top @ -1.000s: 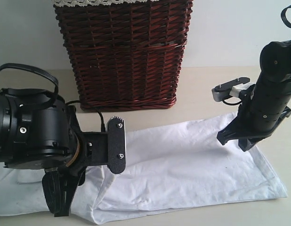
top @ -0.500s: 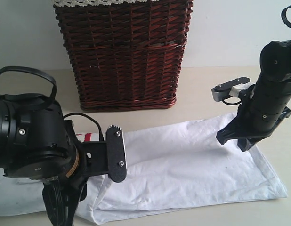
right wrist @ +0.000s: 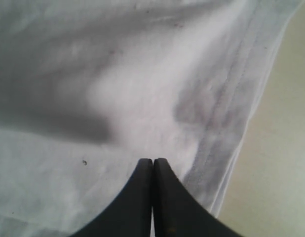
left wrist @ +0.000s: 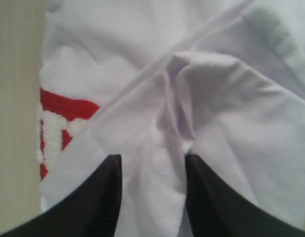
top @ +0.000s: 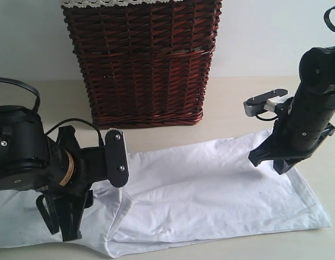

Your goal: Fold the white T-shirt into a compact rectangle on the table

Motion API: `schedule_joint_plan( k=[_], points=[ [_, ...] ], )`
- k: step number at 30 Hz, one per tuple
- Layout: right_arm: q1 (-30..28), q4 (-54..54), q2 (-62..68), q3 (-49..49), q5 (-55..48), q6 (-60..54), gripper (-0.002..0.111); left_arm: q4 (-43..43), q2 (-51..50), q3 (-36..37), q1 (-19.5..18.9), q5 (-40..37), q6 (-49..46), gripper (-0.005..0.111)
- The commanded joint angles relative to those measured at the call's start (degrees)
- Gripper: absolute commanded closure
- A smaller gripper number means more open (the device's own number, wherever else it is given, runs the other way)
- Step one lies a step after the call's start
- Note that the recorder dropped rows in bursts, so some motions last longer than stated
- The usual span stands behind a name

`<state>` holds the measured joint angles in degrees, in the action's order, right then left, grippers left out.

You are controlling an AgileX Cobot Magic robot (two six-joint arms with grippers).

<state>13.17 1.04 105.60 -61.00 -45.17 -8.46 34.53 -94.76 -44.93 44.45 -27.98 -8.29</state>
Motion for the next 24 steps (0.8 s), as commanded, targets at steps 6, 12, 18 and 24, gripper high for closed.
schedule_joint_plan(
  k=[6, 12, 18, 24],
  points=[
    [-0.20, -0.23, -0.48, 0.08, 0.54, -0.50, 0.108, 0.93, 0.06, 0.20, -3.94, 14.87, 2.36, 0.065],
    [-0.20, -0.12, -0.48, 0.08, 0.67, -0.50, 0.108, 6.20, 0.06, 0.20, -3.94, 21.32, 2.46, 0.065],
    [-0.20, -0.12, -0.48, 0.08, 0.79, -0.50, 0.108, 8.34, 0.16, 0.06, -3.94, 17.31, 2.46, 0.065],
    [-0.20, 1.18, -0.48, -0.03, 0.76, -0.88, 0.108, 8.65, 1.92, -2.59, -3.94, 5.66, 5.23, 0.065]
  ],
)
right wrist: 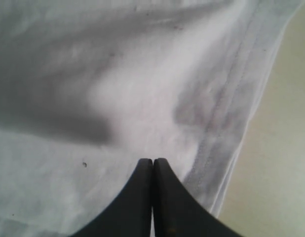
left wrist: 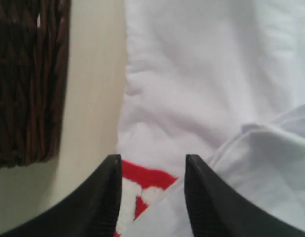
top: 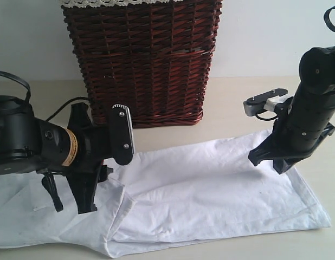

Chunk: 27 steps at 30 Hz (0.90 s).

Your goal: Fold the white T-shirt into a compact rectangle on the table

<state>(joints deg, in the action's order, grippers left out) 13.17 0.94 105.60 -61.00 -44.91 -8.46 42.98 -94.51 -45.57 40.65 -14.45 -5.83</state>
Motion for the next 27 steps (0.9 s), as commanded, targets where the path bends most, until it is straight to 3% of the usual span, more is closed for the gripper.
schedule_joint_plan(
  k=[1, 5, 15, 27],
  points=[
    [-0.20, 2.09, -0.73, -0.03, 0.31, -1.45, 0.108, 0.20, 1.95, -2.30, -0.14, -10.48, 3.51, 0.065],
    [-0.20, 3.96, -2.20, -0.03, 0.42, -1.47, 0.108, -0.33, 2.23, -2.56, -0.14, -17.45, 5.00, 0.065],
    [-0.20, 0.84, -7.67, -0.03, 0.89, -1.34, 0.108, -12.97, 2.12, -2.56, -0.14, -22.35, 4.39, 0.065],
    [-0.20, -2.52, -8.95, -0.03, 0.90, -1.58, 0.108, -19.70, 8.17, -2.66, -0.03, -29.15, 4.40, 0.065]
  ],
)
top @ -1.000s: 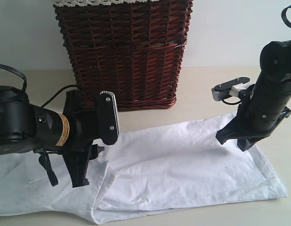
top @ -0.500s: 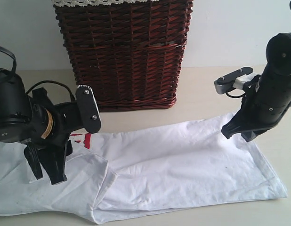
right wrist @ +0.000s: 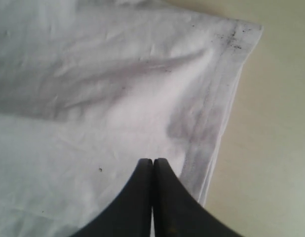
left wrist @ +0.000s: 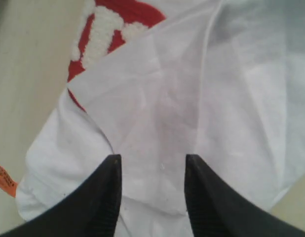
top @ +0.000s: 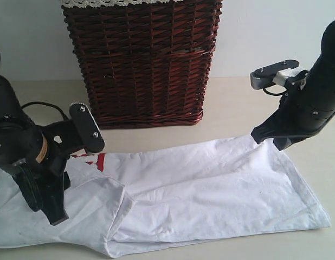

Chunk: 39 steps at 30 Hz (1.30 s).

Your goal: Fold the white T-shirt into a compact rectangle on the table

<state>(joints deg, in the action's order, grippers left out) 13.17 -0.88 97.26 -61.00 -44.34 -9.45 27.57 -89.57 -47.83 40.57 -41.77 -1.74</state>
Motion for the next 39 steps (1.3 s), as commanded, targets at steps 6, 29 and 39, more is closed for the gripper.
schedule_joint_plan(
  k=[6, 29, 39],
  points=[
    [-0.20, -0.69, -0.61, -0.03, 0.96, -0.58, 0.108, -7.03, 1.17, 4.62, 0.05, 1.10, -1.24, 0.065],
    [-0.20, -0.94, -0.61, -0.03, 1.60, -0.58, 0.108, -0.16, -4.98, 3.97, -0.07, 5.83, -1.13, 0.107],
    [-0.20, -2.15, -0.47, -0.03, 0.99, -0.58, 0.108, -5.55, -4.21, 1.16, -0.07, 0.20, -4.22, 0.068]
  ],
)
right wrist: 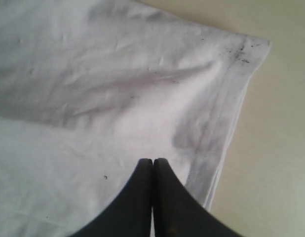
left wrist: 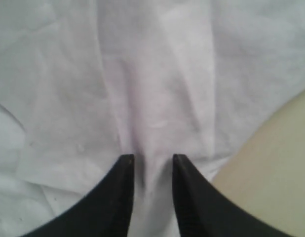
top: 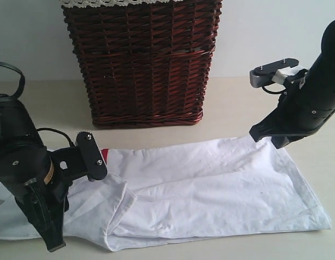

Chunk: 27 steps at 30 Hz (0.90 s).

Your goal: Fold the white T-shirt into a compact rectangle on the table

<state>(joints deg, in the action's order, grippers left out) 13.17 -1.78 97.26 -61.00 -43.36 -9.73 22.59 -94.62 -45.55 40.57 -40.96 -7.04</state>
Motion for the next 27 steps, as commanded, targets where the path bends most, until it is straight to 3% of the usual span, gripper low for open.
schedule_joint_plan(
  k=[1, 10, 16, 22, 27],
  points=[
    [-0.20, -1.38, -0.47, -0.03, 0.01, -0.31, 0.108, -0.57, 1.10, -1.38, -0.07, -0.73, 1.22, 0.069],
    [-0.20, -1.37, -0.47, 0.07, 0.36, -0.56, 0.108, -2.56, 2.23, -1.66, -0.07, 4.19, 1.49, 0.073],
    [-0.20, -1.37, -0.47, 0.07, 0.36, -0.56, 0.108, -1.73, -0.82, -1.28, -0.07, 4.33, 1.36, 0.106],
    [-0.20, -1.37, -0.47, 0.07, 0.61, -0.58, 0.108, 3.58, -1.08, -1.28, -0.07, 4.23, 2.98, 0.107],
    [-0.20, -1.37, -0.47, 0.07, 0.61, -0.58, 0.108, 15.88, -1.08, -1.28, -0.07, 4.23, 13.66, 0.107]
  ],
)
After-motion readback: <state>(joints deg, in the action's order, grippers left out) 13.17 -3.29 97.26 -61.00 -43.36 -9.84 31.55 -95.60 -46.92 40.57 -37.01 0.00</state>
